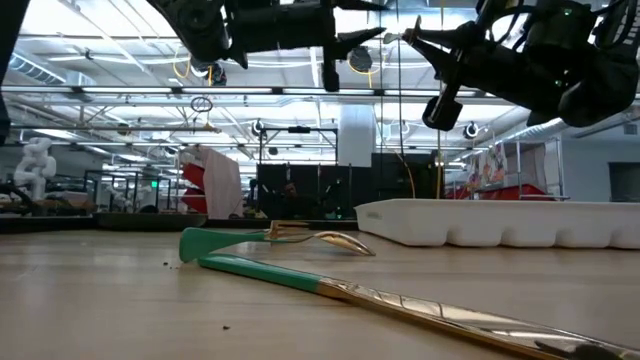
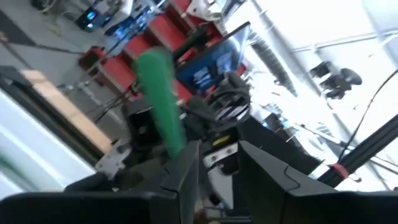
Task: Sort silverware
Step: Put the right green spoon on the silverware tray with the other green spoons
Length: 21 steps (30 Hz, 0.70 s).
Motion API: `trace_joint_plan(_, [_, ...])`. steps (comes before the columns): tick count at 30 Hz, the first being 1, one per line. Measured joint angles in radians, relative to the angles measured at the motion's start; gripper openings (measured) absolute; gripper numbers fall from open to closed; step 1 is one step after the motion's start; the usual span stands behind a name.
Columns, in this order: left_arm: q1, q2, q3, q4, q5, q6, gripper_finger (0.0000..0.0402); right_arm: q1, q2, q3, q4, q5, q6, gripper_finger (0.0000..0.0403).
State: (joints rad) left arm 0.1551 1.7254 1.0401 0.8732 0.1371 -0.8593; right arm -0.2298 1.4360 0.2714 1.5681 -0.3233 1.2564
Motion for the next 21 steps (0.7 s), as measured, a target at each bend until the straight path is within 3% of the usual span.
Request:
trace_joint_plan(8, [0.002,0.024,0.000,0.012,0.041,-0.021,0.0118,0.000,-0.011,0.050,0.001,-0.026,-0.037,0.0000])
trace_joint_plan(16, [0.008,0.024,0.000,0.192,0.145,0.002,0.0118,-0.012,-0.011,0.123,-0.008,-0.077,-0.075,0.0000])
trace_joint_plan(21, [0.009,0.023,0.000,0.182,0.160,0.002,0.0118,-0.012,-0.011,0.157,-0.008,-0.107,-0.076,0.0000])
